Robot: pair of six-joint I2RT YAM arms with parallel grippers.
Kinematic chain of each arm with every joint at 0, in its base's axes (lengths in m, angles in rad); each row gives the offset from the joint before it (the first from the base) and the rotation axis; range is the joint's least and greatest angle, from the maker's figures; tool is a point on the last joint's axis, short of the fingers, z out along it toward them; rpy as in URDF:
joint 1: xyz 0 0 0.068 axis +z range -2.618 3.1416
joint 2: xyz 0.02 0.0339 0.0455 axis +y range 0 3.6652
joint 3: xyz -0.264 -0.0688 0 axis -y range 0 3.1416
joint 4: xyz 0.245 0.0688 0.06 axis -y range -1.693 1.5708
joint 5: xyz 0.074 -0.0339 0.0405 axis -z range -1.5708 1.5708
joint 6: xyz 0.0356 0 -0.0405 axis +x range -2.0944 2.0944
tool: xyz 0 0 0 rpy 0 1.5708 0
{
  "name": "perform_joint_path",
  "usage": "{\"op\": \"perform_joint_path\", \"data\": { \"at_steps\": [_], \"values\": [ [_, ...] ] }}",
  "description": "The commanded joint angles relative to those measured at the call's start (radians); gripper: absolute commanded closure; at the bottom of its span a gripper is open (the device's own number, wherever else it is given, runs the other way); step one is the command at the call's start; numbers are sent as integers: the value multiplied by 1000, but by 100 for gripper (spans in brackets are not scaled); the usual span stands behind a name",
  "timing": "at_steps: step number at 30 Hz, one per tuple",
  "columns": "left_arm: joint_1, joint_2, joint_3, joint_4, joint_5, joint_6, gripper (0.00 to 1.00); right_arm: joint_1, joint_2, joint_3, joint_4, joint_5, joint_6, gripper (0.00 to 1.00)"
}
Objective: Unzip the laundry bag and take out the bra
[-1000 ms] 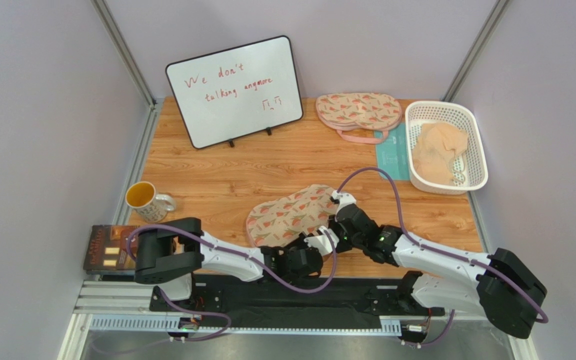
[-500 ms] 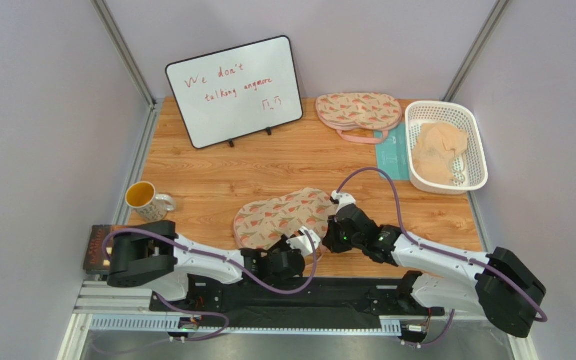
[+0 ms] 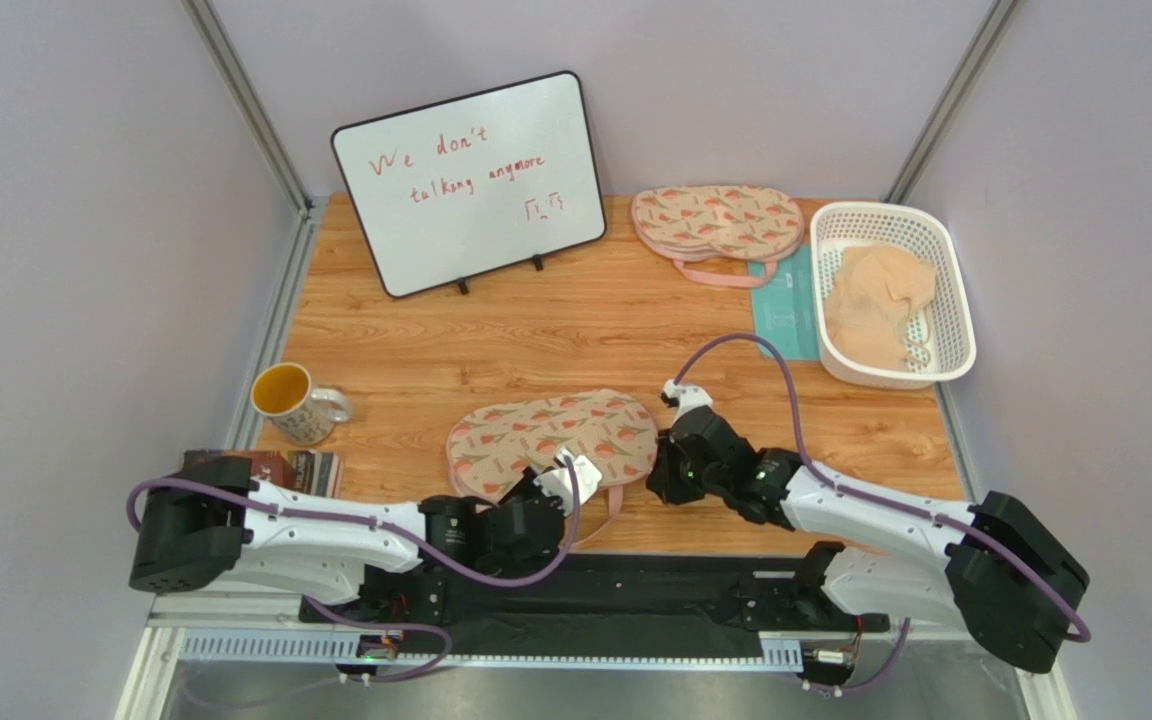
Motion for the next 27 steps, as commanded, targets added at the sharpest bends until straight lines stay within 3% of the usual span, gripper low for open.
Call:
{"op": "perform_joint_path", "data": {
  "at_steps": [1,3,4,6,7,10,18,27],
  "values": [
    [1,-16,13,-124,12,-39,98,-16,0,34,-10,42,-6,100],
    [1,-6,24,-145,21,-73,80,-14,-4,36,-21,42,-4,100],
    [-1,-4,33,-157,24,-81,60,-14,-6,36,-24,42,-6,100],
    [-4,-21,45,-174,24,-114,51,-14,-7,34,-24,44,-4,100],
    [-7,-33,62,-199,23,-125,39,-14,-9,34,-25,42,-4,100],
    [-9,-94,90,-246,12,-194,27,-14,-10,33,-27,45,-4,100],
    [74,-151,119,-458,3,-476,23,-14,-17,30,-27,39,-1,100],
    [177,-167,-7,-298,130,-549,23,-13,-58,7,-30,24,12,100]
  ]
}}
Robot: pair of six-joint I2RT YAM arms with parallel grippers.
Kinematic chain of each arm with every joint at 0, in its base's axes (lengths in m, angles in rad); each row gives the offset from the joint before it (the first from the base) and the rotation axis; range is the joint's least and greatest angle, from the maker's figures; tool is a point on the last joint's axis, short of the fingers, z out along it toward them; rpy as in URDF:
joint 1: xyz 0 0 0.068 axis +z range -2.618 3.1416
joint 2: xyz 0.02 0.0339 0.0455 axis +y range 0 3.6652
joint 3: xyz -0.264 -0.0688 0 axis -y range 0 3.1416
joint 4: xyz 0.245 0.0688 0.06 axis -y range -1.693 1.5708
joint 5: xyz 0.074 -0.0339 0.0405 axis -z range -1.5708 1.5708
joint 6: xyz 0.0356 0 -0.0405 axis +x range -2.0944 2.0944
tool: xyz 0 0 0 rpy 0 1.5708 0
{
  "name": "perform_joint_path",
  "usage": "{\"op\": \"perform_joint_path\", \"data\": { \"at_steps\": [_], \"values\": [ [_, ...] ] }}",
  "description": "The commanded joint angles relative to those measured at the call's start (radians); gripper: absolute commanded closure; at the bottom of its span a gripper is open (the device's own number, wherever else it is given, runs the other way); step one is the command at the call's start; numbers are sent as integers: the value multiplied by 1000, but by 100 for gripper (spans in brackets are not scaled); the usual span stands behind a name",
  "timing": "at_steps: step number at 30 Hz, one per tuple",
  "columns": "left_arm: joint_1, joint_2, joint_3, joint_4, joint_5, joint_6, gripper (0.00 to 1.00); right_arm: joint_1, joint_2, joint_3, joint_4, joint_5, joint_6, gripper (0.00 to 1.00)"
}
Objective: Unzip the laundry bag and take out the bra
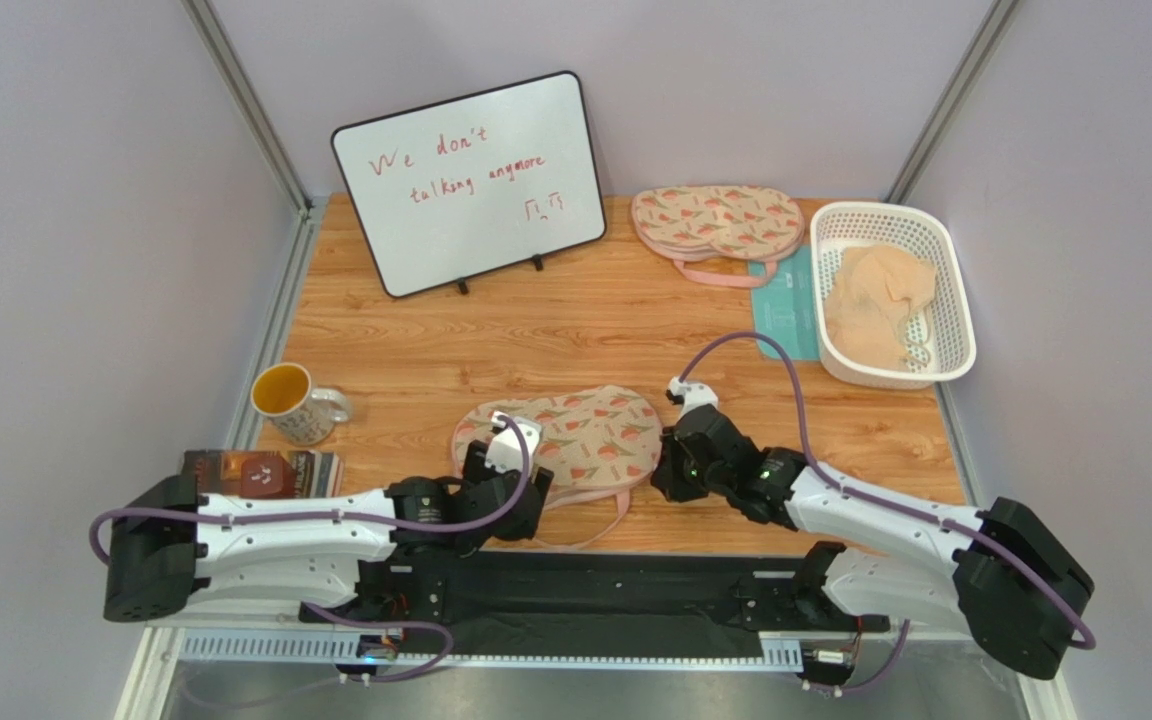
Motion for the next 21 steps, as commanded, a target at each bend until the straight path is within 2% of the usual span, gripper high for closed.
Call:
{"op": "perform_joint_path", "data": {
  "at_steps": [1,4,9,15,19,20,21],
  "values": [
    [58,-8,-63,98,64,-64,23,-4,-39,-4,0,-4,19,100],
    [104,14,-88,174,97,-36,23,-1,-46,-7,0,-22,23,100],
    [193,110,-47,242,130,59,22,20,-42,-10,6,-30,31,100],
    [273,135,53,210,104,162,21,69,-5,-24,40,-30,54,100],
    [278,131,141,135,67,246,20,75,3,-24,48,-30,57,100],
    [278,128,153,124,95,293,14,77,0,-23,46,-27,59,100],
    [273,126,171,127,113,326,13,77,-3,-20,45,-27,57,100]
  ]
}}
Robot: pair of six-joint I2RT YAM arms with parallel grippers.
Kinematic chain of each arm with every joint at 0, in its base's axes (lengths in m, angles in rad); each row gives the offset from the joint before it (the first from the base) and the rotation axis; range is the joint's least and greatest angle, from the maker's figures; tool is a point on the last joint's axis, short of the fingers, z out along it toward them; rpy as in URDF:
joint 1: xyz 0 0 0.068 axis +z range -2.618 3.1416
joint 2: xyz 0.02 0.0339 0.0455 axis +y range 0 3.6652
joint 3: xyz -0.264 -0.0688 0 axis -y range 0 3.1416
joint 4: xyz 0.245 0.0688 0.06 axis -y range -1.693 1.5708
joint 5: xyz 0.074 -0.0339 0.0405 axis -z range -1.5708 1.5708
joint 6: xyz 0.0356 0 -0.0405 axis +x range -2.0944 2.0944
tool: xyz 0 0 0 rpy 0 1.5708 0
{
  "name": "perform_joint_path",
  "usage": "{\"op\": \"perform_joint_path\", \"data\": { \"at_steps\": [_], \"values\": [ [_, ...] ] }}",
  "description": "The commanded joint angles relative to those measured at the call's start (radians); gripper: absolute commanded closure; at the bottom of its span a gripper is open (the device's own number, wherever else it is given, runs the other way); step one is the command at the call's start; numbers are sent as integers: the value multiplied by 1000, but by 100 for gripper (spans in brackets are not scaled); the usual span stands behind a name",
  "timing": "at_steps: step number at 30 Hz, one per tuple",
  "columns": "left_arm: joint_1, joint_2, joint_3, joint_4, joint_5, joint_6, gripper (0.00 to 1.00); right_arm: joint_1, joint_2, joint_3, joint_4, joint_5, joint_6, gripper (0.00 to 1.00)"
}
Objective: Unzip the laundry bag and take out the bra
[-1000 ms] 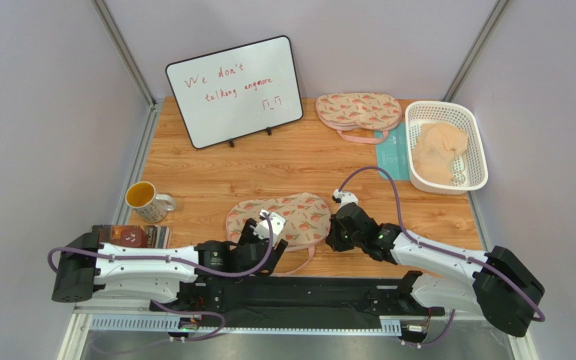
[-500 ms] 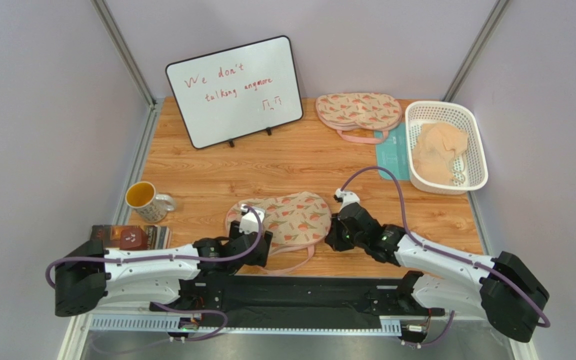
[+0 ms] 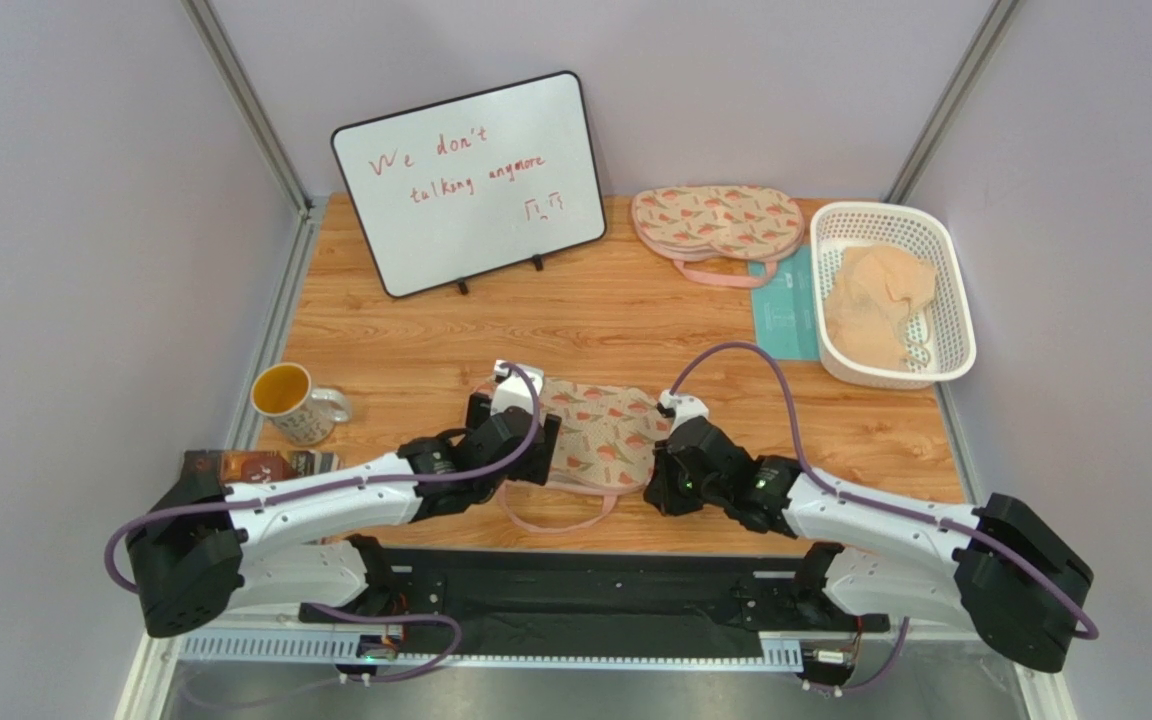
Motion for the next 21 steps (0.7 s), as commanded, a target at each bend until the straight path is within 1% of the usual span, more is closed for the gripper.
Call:
{"op": "perform_joint_path", "data": {
  "at_steps": [1,2,3,5,6,7,9,14,19,21],
  "values": [
    [-11,-10,90,-26,33,178,12,8,-6,-1,35,1,17,100],
    [-48,-15,93,0,39,253,12,8,-12,2,32,1,14,100],
    [-71,-15,97,13,40,292,12,8,-14,4,25,2,13,100],
    [-134,-13,99,66,88,365,12,8,-25,7,19,7,10,100],
    [-154,-12,95,91,112,427,12,8,-32,7,19,7,9,100],
    [-172,-9,90,115,155,453,12,6,-37,6,15,7,7,100],
    [-208,5,79,183,194,493,12,6,-43,7,13,4,6,100],
    [-283,42,55,348,224,538,12,8,-43,7,13,1,7,100],
    [-310,164,91,389,209,550,12,6,-34,16,18,-7,3,100],
    [-323,212,88,425,200,576,12,5,-32,18,22,-11,4,100]
  ]
}}
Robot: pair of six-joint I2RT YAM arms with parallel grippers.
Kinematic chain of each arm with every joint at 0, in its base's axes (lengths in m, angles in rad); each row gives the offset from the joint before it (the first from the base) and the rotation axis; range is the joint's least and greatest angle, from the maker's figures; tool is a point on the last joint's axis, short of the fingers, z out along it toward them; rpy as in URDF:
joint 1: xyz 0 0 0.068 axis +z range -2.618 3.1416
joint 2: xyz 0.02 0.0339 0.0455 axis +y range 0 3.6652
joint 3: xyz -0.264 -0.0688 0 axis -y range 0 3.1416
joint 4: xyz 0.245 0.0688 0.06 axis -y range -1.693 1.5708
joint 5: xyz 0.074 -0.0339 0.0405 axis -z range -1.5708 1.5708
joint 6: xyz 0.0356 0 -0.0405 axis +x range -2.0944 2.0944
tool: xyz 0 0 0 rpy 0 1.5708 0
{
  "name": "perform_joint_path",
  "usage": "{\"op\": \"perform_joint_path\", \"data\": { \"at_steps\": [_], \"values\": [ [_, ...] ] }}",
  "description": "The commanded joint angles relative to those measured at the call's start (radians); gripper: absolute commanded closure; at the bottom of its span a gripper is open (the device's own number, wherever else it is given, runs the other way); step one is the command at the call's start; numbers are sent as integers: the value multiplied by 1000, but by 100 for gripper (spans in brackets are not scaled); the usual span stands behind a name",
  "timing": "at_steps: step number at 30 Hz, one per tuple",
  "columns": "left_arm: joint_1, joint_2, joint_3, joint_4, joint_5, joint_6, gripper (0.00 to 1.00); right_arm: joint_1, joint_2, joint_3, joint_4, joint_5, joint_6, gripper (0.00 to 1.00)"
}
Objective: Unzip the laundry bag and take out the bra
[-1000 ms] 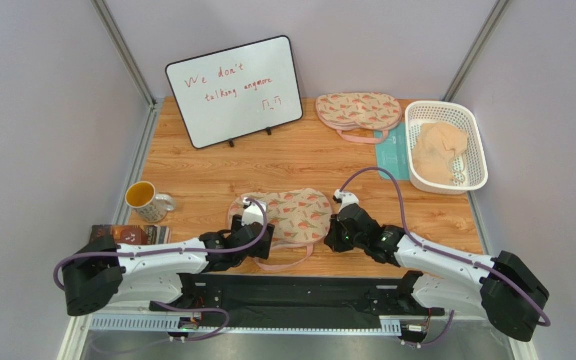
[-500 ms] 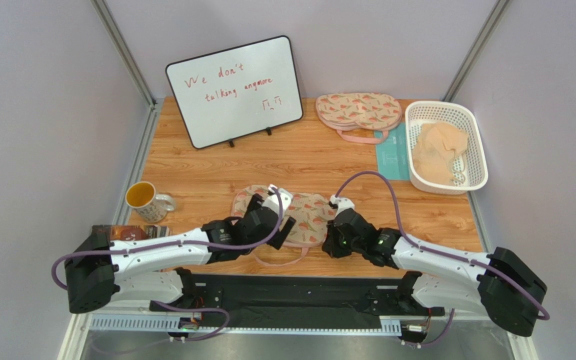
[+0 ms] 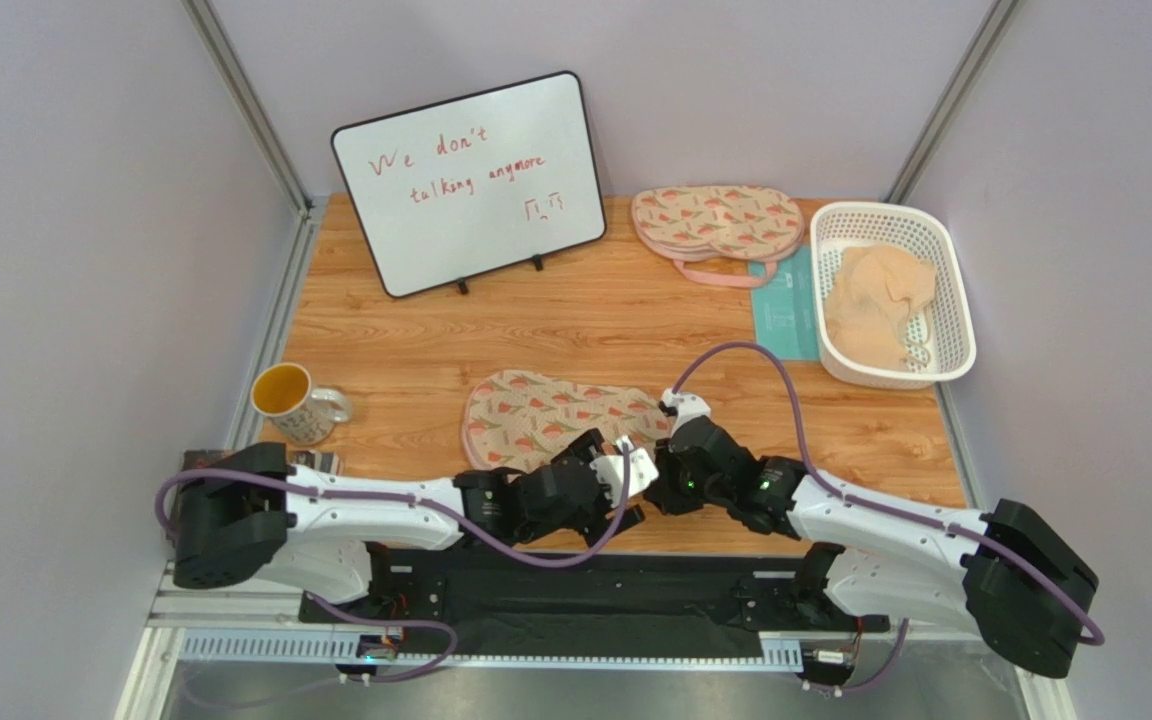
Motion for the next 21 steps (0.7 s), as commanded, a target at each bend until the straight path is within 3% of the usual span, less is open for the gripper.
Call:
{"op": "perform_joint_path", "data": {
  "at_steps": [1,9,12,15,21],
  "values": [
    [-18,92,19,130,-6,62,12,3,-5,21,27,-11,0,100],
    [-19,181,20,205,-61,68,13,3,1,27,30,-20,-4,100],
    [-21,222,27,207,-90,59,18,3,1,25,32,-19,-3,100],
    [-24,241,20,210,-119,42,26,3,6,25,33,-19,-1,100],
    [-26,250,14,202,-181,42,53,3,18,30,41,-23,-1,100]
  ]
}}
